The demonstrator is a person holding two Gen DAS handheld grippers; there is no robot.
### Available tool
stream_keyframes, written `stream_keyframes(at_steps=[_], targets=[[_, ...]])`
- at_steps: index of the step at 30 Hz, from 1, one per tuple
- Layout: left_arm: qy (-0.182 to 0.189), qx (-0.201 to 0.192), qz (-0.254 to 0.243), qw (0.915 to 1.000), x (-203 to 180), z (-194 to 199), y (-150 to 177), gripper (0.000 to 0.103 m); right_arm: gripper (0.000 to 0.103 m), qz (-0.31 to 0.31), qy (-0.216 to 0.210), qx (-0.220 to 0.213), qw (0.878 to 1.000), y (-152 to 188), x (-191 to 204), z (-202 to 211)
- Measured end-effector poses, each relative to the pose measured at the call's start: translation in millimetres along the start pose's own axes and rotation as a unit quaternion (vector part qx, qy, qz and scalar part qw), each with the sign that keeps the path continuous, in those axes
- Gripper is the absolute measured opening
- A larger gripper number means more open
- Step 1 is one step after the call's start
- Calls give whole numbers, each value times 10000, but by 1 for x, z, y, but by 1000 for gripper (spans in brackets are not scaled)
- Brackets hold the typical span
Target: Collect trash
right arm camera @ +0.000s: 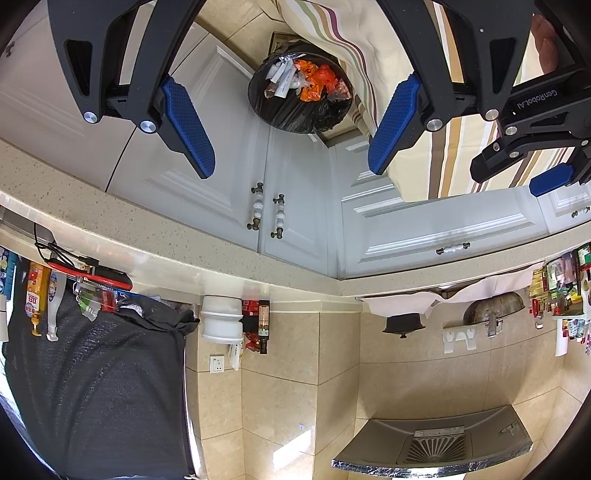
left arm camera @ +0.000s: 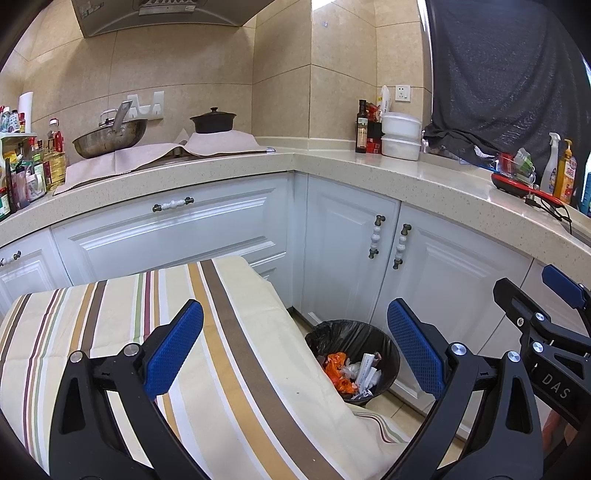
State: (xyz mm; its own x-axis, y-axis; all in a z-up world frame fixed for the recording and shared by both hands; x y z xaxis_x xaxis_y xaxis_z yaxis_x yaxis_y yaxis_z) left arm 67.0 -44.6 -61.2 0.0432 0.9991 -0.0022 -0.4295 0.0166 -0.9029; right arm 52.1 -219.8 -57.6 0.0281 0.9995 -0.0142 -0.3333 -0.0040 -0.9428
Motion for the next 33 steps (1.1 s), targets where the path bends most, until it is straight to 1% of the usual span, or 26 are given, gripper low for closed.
stream_keyframes(at_steps=[8,24,33], targets=[[-50,17,-39,10000,-1,-1,1,98,82,-4,0,3,10000,1,0,-1],[127,47,-181,9997,-9,-1,3,98,83,-11,0,8,10000,2,-1,-1],[133,102,-234,9996,-9,-3,5,98,83,-22,19,7,10000,4,-2,0]])
Point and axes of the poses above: each gripper's, at about its wrist camera, not at the fingertips, and z roughly against the way its jaws point, x to its left, y to its underside, the point moved 10 cm from there along -z, roughly the way its jaws point, and after that the axes turned 5 degrees about -y, right-handed, at the moved point
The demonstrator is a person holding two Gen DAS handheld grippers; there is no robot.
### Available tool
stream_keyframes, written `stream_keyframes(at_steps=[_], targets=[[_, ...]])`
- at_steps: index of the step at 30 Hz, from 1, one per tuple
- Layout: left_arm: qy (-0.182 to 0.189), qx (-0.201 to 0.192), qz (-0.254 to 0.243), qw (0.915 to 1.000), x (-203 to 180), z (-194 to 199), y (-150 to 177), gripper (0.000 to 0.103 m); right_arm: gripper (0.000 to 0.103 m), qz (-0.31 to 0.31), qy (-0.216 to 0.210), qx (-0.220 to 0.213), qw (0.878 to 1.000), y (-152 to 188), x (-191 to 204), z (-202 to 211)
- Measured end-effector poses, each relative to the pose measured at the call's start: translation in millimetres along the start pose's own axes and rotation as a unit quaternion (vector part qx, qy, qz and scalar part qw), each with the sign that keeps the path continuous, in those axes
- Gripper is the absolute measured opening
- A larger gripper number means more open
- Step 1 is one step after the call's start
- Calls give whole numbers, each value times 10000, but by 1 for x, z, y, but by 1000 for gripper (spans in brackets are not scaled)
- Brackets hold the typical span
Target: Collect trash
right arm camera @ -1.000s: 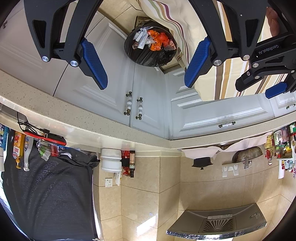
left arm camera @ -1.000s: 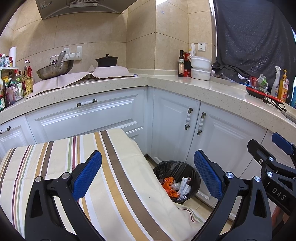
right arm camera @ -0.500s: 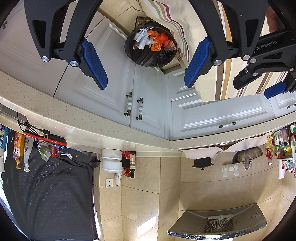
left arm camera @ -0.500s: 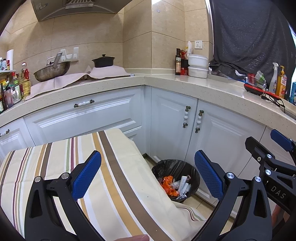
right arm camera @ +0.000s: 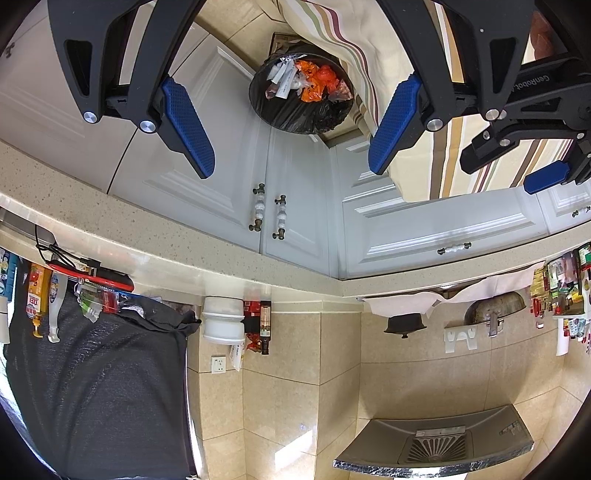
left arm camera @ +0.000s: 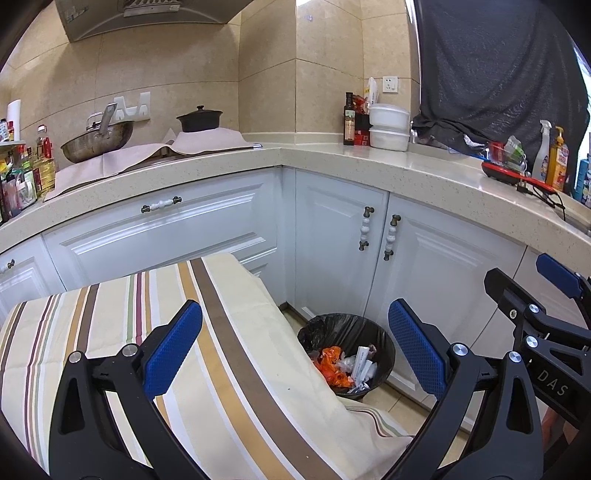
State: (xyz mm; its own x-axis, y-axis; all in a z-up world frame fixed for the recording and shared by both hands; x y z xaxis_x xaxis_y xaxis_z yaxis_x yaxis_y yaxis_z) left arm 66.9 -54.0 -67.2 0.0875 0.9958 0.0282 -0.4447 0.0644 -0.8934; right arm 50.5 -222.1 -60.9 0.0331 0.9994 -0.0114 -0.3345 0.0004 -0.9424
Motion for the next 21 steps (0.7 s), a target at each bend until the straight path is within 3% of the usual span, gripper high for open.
stream_keyframes(at_steps=[7,21], targets=[[178,252,119,9995,-2,-10,8,98,83,-18,25,-18,10000,0,0,3],[-232,206,175,9994,22,-25,1,98,83,56,-52,68,9999,-3,12,-11]])
Point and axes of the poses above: each gripper's, at about its wrist camera, not at the fingertips, and z roughly against the way its jaws point, x to its left, y to its underside, the point moved 10 cm from there along -z, roughly the way its jaws point, and after that the axes turned 5 degrees about -y, right-handed, at the moved point
